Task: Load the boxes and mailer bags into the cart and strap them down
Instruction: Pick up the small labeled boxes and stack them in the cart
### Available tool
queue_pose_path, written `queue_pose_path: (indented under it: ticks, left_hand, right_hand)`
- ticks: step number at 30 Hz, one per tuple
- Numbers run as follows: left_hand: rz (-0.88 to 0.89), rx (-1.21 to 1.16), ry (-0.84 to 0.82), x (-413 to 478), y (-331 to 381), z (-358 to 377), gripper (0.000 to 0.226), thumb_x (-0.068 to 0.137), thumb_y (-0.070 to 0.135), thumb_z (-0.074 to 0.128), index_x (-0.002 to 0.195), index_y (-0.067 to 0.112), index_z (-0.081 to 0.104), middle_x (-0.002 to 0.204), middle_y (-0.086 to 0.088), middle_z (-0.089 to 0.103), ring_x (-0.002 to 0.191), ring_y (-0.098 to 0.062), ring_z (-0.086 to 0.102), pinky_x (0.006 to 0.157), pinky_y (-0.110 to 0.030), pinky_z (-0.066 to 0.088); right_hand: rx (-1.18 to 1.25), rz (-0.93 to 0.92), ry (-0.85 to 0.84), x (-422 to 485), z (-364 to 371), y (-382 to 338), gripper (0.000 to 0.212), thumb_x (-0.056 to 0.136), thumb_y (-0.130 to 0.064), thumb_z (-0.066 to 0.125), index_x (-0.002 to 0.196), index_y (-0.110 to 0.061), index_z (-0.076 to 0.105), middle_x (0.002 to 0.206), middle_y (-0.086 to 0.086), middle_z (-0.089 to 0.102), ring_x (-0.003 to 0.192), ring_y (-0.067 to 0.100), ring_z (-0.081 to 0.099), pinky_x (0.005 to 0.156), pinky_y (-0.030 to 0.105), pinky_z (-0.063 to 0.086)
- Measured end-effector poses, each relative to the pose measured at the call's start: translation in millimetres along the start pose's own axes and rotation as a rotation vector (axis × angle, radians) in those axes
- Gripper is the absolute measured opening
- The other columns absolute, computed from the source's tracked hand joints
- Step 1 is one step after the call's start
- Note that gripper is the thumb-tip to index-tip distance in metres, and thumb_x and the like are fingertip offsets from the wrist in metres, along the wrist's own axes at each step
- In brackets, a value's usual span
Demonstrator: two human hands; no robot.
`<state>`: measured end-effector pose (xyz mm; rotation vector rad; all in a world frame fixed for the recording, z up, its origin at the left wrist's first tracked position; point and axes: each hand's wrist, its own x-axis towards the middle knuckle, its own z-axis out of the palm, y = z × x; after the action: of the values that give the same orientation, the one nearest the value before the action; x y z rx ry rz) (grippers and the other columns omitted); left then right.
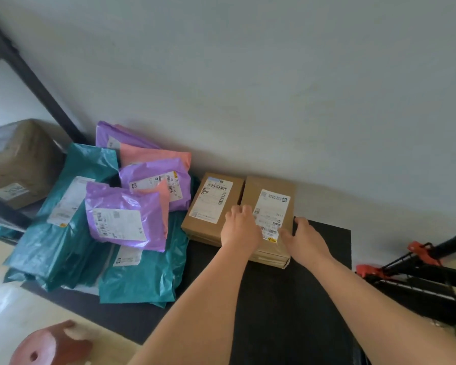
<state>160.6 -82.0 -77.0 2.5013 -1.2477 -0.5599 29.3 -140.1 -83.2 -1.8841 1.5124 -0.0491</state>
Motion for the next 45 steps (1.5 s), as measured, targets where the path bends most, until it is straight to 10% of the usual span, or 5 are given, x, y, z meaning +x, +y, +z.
queue_pose_path:
  ticks: [6,15,27,37,45]
  left_hand:
    - [0.059,-0.031,-0.050,22.5,-1.2,0.0,0.054,0.091,0.017,0.059,0.139,0.018,0.035,0.137,-0.009,0.044,0.121,-0.023,0.046,0.096,-0.035,0.045]
    - [-0.055,-0.165,-0.236,25.9,1.6,17.7,0.095,0.090,0.020,0.062,0.151,0.033,-0.011,0.134,-0.015,0.042,0.100,-0.025,0.059,0.072,-0.031,0.046]
    - [-0.112,-0.289,-0.090,9.8,10.1,14.1,0.045,0.101,0.046,0.035,0.133,0.018,0.051,0.121,-0.002,0.054,0.090,-0.013,0.051,0.076,-0.031,0.041]
    - [-0.106,-0.365,0.007,-28.3,15.3,21.5,0.031,0.103,0.027,0.042,0.131,0.021,0.053,0.119,0.003,0.060,0.095,-0.009,0.054,0.077,-0.026,0.045]
    - [-0.169,-0.568,0.073,-59.2,9.3,20.3,0.025,0.100,0.016,0.046,0.116,0.025,0.063,0.103,0.009,0.065,0.094,-0.009,0.061,0.081,-0.029,0.054]
  right_hand:
    - [0.168,0.160,-0.009,25.3,12.8,-4.3,0.055,0.099,-0.041,0.052,0.143,-0.011,0.035,0.134,0.007,0.059,0.113,0.026,0.062,0.066,0.029,0.046]
    - [0.567,0.406,-0.043,33.6,15.0,9.5,0.077,0.089,-0.056,0.058,0.145,-0.008,0.035,0.131,0.013,0.059,0.116,0.033,0.059,0.097,0.047,0.049]
    - [0.650,0.424,-0.129,10.3,-12.4,36.0,0.091,0.081,-0.078,0.049,0.145,-0.015,0.040,0.130,0.008,0.060,0.115,0.032,0.058,0.100,0.049,0.046]
    - [0.798,0.398,-0.175,-20.5,-29.8,64.9,0.106,0.071,-0.078,0.062,0.153,-0.029,0.018,0.138,0.009,0.052,0.109,0.031,0.057,0.097,0.059,0.046]
    - [0.861,0.308,-0.272,-32.3,-35.6,68.8,0.113,0.047,-0.081,0.069,0.143,-0.029,0.039,0.127,0.007,0.060,0.116,0.035,0.055,0.101,0.065,0.038]
